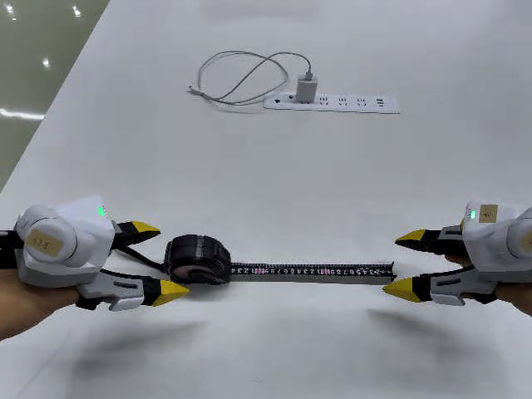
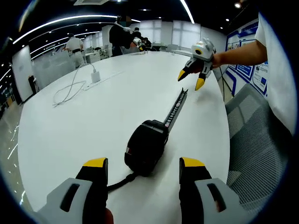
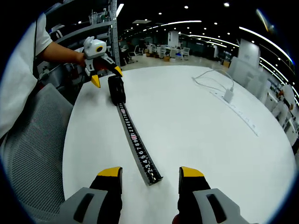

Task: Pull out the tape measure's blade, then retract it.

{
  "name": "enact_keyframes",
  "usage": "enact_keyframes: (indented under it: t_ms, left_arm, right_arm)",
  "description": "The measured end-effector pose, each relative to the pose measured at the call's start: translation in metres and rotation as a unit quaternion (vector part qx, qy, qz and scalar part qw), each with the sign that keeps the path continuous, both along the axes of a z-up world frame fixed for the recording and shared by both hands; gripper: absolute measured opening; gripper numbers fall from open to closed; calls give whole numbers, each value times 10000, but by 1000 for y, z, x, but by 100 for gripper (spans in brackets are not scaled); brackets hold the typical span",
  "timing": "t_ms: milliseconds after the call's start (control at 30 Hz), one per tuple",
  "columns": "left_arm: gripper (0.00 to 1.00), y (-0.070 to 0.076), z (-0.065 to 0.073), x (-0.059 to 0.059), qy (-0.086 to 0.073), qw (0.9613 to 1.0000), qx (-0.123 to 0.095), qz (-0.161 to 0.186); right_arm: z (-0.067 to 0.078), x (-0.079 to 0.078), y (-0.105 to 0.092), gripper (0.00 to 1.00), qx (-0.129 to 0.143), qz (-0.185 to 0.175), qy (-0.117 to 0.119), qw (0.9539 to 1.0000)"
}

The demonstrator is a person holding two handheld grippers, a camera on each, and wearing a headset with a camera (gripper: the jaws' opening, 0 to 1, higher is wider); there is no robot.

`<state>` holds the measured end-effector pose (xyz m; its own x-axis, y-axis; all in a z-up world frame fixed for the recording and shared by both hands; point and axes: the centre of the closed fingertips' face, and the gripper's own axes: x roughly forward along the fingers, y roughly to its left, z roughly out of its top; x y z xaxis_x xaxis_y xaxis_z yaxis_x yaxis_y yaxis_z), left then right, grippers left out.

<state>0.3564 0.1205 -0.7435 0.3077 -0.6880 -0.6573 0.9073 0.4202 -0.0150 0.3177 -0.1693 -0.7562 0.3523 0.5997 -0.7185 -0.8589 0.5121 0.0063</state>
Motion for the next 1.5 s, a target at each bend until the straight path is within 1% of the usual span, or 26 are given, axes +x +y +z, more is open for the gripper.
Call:
enact_keyframes:
  t_ms: [33,100,267,567,633,667,900,967,1100,1233,1300,1500]
  left_arm:
    - [59,1,1,0,10,10000,-19,25]
    - [60,3,2,-1,-21,9999,-46,93]
    - [62,8,7,-3,-1,9994,-183,283]
    - [67,15,12,-10,-18,9980,-340,540]
    - [68,16,13,-11,-43,9977,-353,578]
    - [69,17,13,-12,-24,9975,-373,606]
    - [71,24,17,-17,-55,9962,-426,756]
    - [73,25,17,-18,-83,9959,-426,790]
    - [74,29,20,-22,-79,9950,-463,884]
    - [77,32,20,-27,-94,9940,-494,966]
    - [77,32,20,-30,-78,9938,-499,990]
    - [80,37,22,-39,-126,9927,-513,1089]
  right_arm:
    - [1,-1,0,46,1,-10,-6,10000]
    - [3,-1,-1,48,-6,-54,-53,10000]
    - [10,-4,-1,52,43,-165,-137,9998]
    - [18,-11,-5,60,138,-429,-193,9988]
    - [19,-13,-5,61,161,-459,-191,9986]
    - [19,-14,-5,61,163,-484,-190,9985]
    - [22,-22,-7,65,189,-598,-218,9978]
    - [24,-23,-7,66,207,-635,-226,9975]
    - [26,-26,-9,69,227,-720,-264,9968]
    - [30,-30,-10,70,295,-804,-289,9959]
    - [30,-32,-11,71,284,-830,-302,9957]
    - [33,-37,-16,74,301,-938,-344,9945]
